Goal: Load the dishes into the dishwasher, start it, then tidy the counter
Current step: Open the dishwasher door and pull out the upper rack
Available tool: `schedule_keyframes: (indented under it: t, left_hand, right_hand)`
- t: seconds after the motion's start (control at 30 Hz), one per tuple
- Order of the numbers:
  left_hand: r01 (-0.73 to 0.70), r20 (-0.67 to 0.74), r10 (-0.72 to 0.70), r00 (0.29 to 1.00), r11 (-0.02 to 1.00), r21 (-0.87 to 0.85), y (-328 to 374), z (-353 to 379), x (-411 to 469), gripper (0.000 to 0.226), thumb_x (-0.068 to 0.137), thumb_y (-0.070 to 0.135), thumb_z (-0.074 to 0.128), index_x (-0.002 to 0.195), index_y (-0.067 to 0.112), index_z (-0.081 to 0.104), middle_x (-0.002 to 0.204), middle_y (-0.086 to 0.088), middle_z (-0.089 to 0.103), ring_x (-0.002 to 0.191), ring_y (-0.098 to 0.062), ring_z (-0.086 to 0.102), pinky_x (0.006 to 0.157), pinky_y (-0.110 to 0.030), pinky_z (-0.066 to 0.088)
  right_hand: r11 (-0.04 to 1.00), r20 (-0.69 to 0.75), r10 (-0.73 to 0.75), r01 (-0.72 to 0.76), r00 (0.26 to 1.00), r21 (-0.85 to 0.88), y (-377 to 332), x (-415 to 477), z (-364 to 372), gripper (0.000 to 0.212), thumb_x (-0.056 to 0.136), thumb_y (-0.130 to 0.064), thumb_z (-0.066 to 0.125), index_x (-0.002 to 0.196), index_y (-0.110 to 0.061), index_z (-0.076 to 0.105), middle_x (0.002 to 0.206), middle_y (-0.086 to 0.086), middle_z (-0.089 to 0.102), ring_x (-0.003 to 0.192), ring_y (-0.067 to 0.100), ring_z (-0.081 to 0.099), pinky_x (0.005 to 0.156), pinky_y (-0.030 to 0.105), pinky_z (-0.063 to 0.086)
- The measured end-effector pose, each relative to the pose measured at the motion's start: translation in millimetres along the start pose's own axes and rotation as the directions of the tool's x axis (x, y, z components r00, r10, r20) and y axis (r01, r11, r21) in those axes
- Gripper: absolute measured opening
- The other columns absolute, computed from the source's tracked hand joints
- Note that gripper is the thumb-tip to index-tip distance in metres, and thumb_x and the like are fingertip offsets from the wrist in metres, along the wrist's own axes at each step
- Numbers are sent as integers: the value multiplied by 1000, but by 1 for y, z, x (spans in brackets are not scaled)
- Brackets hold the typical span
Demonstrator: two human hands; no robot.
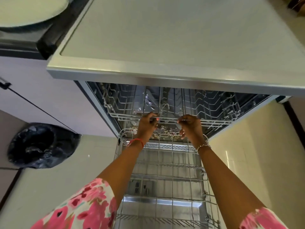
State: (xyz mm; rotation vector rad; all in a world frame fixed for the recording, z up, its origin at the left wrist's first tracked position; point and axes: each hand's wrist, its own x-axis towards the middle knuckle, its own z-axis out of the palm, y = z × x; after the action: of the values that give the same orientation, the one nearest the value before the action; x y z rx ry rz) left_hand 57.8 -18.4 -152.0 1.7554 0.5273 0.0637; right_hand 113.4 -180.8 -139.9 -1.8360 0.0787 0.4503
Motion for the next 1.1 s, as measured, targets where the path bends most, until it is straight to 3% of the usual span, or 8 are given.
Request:
schedule_keyframes:
  t: [0.1,0.23,0.33,0.47,0.57,0.67,0.93,1.1]
  left_hand:
    - [38,-2,-38,999,999,-37,-11,2,-36,12,90,-3,53,100,0,59,77,-6,59,42,5,50,43,-9,39]
    - [141,23,-141,990,989,-40,-23,3,-103,16,88,-8,52,95,4,60,76,-6,59,40,3,43,40,-15,35]
    - [214,21,-213,977,977,-27,-27,1,-162,21,90,-6,48,88,11,60,75,-4,56,54,-6,47,41,-14,37]
    - [170,25,-171,985,984,55,-46,-8,-244,21,89,-5,52,98,10,63,82,-5,58,73,-20,55,67,-33,50]
    - [213,32,-215,976,975,71,-60,-8,-295,25,89,0,57,86,24,61,74,-5,59,56,-15,49,53,-26,42]
    - [278,42,-280,959,959,48,-67,-5,-337,14,88,-1,57,88,12,62,74,-10,59,44,-6,43,42,-19,35]
    - [429,-3,-435,900,889,-159,-77,2,-404,11,90,-4,53,93,4,59,65,0,54,37,0,40,34,-14,29]
    - [381,5,-381,925,925,16,-71,-3,-404,15,91,2,54,92,15,62,75,-8,59,45,-11,41,37,-18,34]
  right_hand:
    - [985,42,24,-31,999,168,11,-36,-7,13,82,12,60,91,4,60,77,14,63,34,7,49,32,19,39]
    - [991,55,127,-129,990,44,32,-96,-14,20,83,5,62,74,-13,59,67,12,60,29,9,45,30,17,35]
    - [976,62,212,-214,975,33,54,-147,-19,21,81,3,65,71,-15,62,60,7,63,30,13,47,32,19,38]
    - [976,118,219,-217,969,-26,77,-224,-23,12,83,2,63,72,-1,63,43,3,56,29,12,48,33,18,41]
    - [967,92,254,-251,963,-43,96,-271,-27,11,83,4,62,72,4,63,37,1,51,28,13,46,34,20,41]
    - [967,114,253,-246,961,-69,113,-314,-30,18,83,3,63,67,-6,63,35,-3,52,28,12,48,36,23,43]
    - [957,149,286,-291,947,11,129,-383,-37,9,88,2,57,95,2,63,43,0,55,29,12,46,30,22,40]
    - [950,203,302,-276,931,-144,122,-383,-45,23,89,-1,57,111,0,63,38,-4,57,29,11,47,31,21,41]
